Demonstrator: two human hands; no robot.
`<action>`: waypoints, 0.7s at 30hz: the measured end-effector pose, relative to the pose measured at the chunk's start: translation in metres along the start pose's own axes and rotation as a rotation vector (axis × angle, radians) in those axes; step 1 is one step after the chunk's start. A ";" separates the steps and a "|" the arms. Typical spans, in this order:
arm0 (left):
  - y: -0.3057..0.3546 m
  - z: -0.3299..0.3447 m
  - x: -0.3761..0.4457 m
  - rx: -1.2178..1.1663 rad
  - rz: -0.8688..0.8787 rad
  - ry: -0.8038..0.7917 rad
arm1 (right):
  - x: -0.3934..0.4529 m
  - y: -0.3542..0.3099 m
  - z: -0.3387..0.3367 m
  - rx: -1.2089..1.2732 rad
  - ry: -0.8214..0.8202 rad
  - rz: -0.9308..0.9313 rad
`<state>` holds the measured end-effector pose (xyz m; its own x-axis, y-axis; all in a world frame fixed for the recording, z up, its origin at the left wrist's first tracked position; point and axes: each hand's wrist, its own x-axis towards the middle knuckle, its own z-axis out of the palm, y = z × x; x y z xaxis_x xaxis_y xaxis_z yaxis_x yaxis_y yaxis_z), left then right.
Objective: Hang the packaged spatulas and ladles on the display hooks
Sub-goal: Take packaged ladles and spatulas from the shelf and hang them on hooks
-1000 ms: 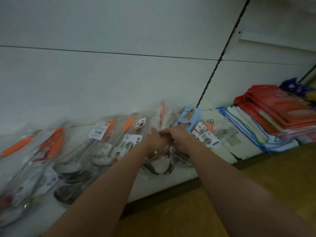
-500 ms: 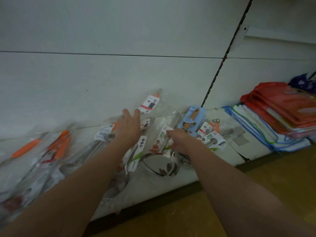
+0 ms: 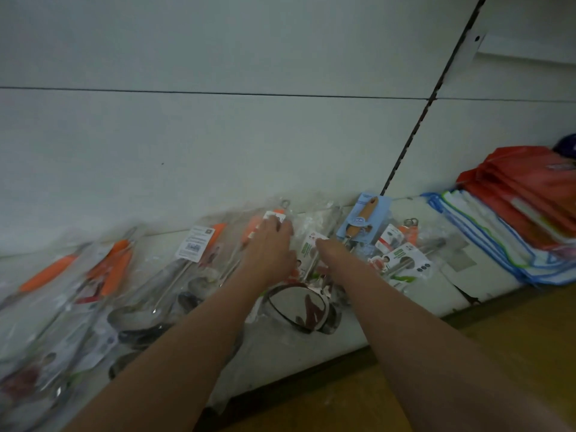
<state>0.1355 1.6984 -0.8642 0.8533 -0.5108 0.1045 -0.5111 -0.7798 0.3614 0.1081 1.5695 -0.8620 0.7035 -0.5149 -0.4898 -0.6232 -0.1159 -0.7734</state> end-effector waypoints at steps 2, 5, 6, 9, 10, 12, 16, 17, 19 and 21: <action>0.013 0.009 0.003 -0.230 -0.023 -0.228 | 0.005 0.004 -0.004 0.083 0.006 -0.009; 0.021 0.020 0.003 -0.326 -0.076 -0.348 | 0.011 0.010 -0.011 0.192 0.066 -0.045; 0.020 0.020 0.004 -0.368 -0.110 -0.328 | 0.012 0.008 -0.010 0.246 0.077 -0.041; 0.017 0.014 0.006 -0.457 -0.180 -0.288 | 0.008 -0.002 -0.003 0.381 0.035 0.050; 0.015 0.012 0.007 -0.487 -0.196 -0.309 | 0.006 -0.005 0.000 0.408 0.013 0.054; 0.008 0.007 0.006 -0.600 -0.244 -0.354 | -0.003 -0.013 0.005 0.413 -0.045 0.029; -0.006 -0.021 0.000 -0.820 -0.372 -0.307 | -0.026 -0.029 0.011 0.387 -0.166 -0.047; -0.006 -0.030 -0.001 -0.861 -0.383 -0.267 | -0.031 -0.034 0.012 0.392 -0.209 -0.077; -0.004 -0.055 -0.007 -0.984 -0.416 -0.173 | -0.045 -0.048 0.018 0.360 -0.289 -0.132; -0.002 -0.080 -0.012 -1.119 -0.418 -0.060 | -0.061 -0.062 0.024 0.340 -0.368 -0.176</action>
<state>0.1342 1.7353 -0.7922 0.9106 -0.3318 -0.2463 0.2042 -0.1570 0.9663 0.1116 1.6282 -0.7935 0.8990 -0.1730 -0.4024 -0.3821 0.1392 -0.9136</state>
